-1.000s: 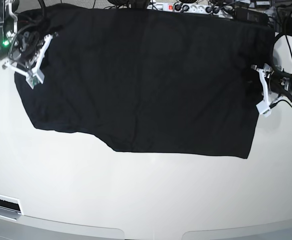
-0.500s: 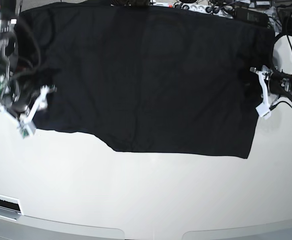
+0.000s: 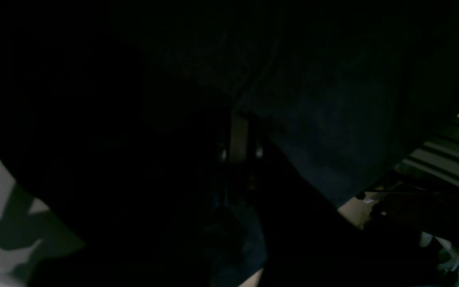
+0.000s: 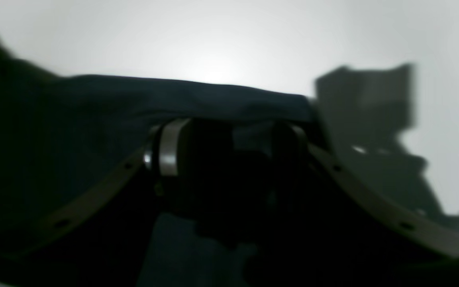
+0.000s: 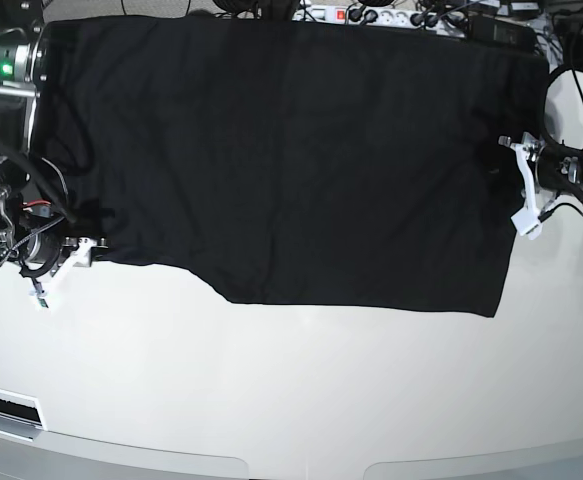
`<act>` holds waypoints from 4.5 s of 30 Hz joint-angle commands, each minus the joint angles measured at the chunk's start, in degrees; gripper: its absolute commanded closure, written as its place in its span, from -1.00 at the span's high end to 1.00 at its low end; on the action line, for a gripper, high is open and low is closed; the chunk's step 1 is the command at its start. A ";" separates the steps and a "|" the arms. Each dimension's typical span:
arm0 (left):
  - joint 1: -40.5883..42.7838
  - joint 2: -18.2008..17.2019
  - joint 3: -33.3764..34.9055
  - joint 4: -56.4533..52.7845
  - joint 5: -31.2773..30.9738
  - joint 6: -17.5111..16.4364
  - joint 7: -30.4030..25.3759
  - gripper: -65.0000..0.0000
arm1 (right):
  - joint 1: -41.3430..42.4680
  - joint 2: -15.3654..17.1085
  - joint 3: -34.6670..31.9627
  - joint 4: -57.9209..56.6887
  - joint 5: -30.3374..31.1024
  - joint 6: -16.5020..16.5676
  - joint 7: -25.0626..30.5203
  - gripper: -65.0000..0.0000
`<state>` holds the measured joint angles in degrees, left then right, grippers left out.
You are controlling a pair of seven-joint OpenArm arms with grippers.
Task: Layout the t-shirt on the table in an organized manner, then fold the t-shirt properly
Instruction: 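Grasp the shirt side edge with the right gripper, then fold the grasped edge with the right gripper toward the left gripper, then lower the folded edge onto the shirt with the right gripper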
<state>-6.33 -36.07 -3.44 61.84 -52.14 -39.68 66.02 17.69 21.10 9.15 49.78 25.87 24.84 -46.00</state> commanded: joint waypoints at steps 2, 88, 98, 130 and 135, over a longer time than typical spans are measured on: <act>-0.70 -1.25 -0.37 0.68 -0.87 -0.32 -0.17 -1.00 | 1.51 0.94 0.26 -0.79 1.38 0.79 1.14 0.02; -1.01 -1.22 -0.37 0.68 -1.33 -0.32 -3.28 -1.00 | -19.89 -7.10 -8.61 34.12 22.10 15.16 -6.32 -1.00; -1.01 -1.22 -0.37 0.68 -1.38 -0.32 -3.48 -1.00 | -19.89 -7.13 -8.74 32.04 11.06 10.64 -2.14 0.03; -0.98 -1.20 -0.37 0.68 -3.89 -0.32 -3.02 -1.00 | -19.89 -8.87 -8.72 28.79 5.55 9.77 3.56 -0.85; -0.98 -1.22 -0.37 0.68 -3.89 -0.32 -2.99 -1.00 | -20.15 -9.94 -8.76 28.79 5.55 15.04 3.13 -1.00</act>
<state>-6.48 -36.07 -3.42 61.84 -55.11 -39.68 63.42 -3.18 10.96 0.19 77.71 30.39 39.24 -43.97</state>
